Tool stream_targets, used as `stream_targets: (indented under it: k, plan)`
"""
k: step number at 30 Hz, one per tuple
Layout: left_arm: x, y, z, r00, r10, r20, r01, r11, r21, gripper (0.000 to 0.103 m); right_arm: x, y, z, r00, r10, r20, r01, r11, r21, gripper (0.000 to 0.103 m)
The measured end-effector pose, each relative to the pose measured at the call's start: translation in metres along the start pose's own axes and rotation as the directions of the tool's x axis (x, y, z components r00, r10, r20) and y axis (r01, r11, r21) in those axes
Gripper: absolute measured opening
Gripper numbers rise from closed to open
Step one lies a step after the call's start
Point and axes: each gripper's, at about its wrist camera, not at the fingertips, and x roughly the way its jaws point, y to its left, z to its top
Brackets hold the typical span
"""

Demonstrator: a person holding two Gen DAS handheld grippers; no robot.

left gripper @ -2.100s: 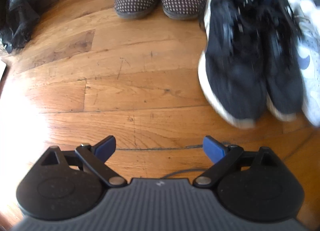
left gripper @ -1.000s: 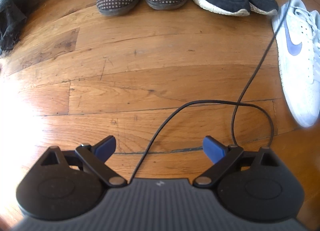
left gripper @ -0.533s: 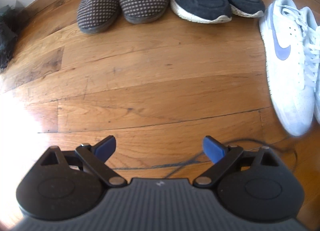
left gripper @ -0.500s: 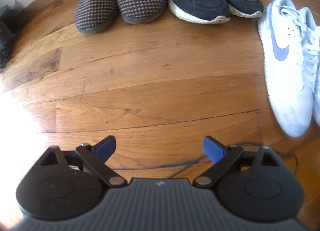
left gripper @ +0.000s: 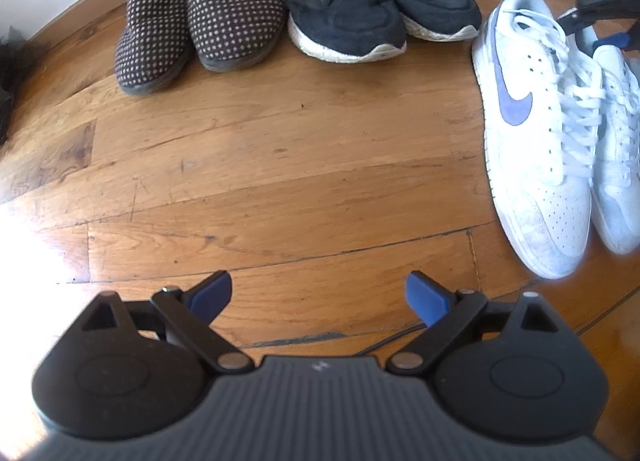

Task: Organize scattered shoes
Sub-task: 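Close the right tool on the heels of the white Nike sneakers, then carry the white sneakers beside the black sneakers and open the right tool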

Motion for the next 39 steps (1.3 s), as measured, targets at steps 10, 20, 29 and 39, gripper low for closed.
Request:
stream_targets:
  k: [10,20,29,39]
  plan:
    - [0.007,0.0,-0.002,0.999,0.0,-0.041,0.0,1.0,-0.007,0.094,0.001,0.007,0.003,0.999,0.016,0.032,-0.017,1.0,0.021,0.033]
    - [0.013,0.001,-0.005,0.998,-0.016,-0.053,0.015,1.0,-0.006,0.094,-0.002,-0.013,0.06,0.991,-0.018,0.132,0.005,0.995,0.096,0.033]
    - [0.016,0.003,-0.009,0.997,-0.009,-0.075,0.01,1.0,0.002,0.094,0.03,-0.002,0.129,0.988,-0.048,0.145,0.039,0.997,0.062,0.034]
    - [0.014,0.002,-0.013,0.995,0.002,-0.1,-0.003,1.0,-0.013,0.094,0.059,-0.014,0.183,0.993,-0.04,0.108,0.034,0.998,0.059,0.034]
